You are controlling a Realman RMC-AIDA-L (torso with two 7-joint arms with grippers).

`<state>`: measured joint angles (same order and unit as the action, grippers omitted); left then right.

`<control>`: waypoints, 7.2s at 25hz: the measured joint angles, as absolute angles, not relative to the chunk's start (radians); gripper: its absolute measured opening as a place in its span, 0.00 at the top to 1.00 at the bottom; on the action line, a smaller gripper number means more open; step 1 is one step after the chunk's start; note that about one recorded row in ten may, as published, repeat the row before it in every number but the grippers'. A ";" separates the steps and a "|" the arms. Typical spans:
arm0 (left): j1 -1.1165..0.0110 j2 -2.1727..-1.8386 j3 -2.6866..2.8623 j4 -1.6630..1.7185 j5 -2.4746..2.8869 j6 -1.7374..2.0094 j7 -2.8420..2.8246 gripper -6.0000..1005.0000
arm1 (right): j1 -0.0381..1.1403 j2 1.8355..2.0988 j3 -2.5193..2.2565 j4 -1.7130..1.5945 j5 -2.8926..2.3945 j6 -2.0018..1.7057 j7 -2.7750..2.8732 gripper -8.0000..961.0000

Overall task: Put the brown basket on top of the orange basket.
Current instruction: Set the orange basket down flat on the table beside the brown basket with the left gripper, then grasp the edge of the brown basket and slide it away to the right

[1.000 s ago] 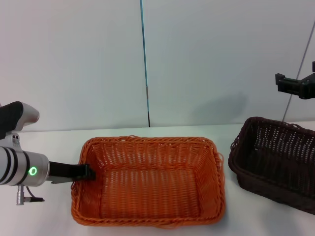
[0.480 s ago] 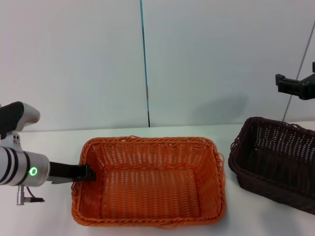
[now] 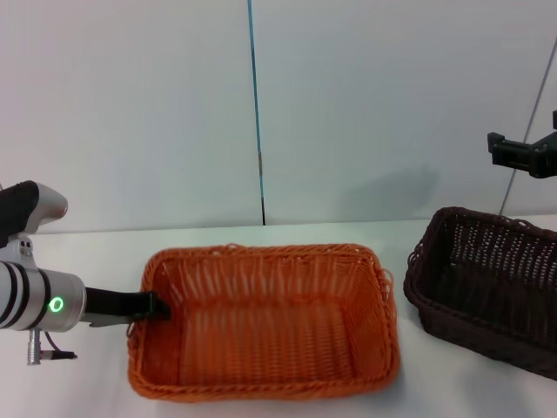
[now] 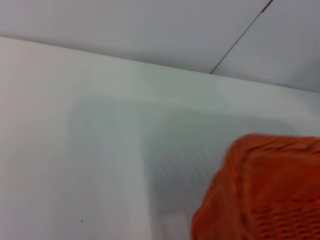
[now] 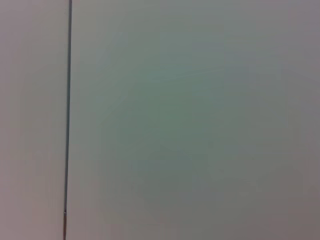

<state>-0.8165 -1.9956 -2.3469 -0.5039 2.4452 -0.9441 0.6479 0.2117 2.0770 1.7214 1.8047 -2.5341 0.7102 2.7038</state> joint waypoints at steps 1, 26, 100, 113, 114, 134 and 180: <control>-0.816 -1.996 -2.347 -0.504 2.446 -0.944 0.648 0.87 | 0.212 2.077 1.721 1.805 -2.534 0.710 2.702 0.04; -0.643 -2.127 -2.348 -0.966 2.441 -0.861 0.672 0.11 | 0.200 2.080 1.745 1.809 -2.531 0.718 2.713 0.04; -0.290 -2.154 -2.193 -0.958 1.293 -0.650 1.791 0.11 | 0.386 2.067 2.184 1.510 -2.928 1.231 2.830 0.04; -0.290 -2.154 -2.194 -0.954 1.293 -0.643 1.792 0.11 | 0.531 1.995 2.204 1.182 -2.930 1.123 2.817 0.05; -0.290 -2.154 -2.194 -0.953 1.293 -0.643 1.791 0.11 | 0.540 1.990 2.202 1.162 -2.931 1.121 2.816 0.05; -0.321 -2.154 -2.179 -0.939 1.357 -0.586 1.766 0.11 | 0.663 1.967 2.153 0.811 -2.932 0.927 2.812 0.05; -0.319 -2.155 -2.177 -0.965 1.358 -0.573 1.710 0.11 | 0.503 1.997 2.170 0.846 -2.929 0.778 2.820 0.36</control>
<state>-0.3188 -2.1552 -2.1766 -0.9650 1.3575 -0.5728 1.7104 0.5029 1.9968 2.1702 0.8461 -2.9289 0.7782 2.8197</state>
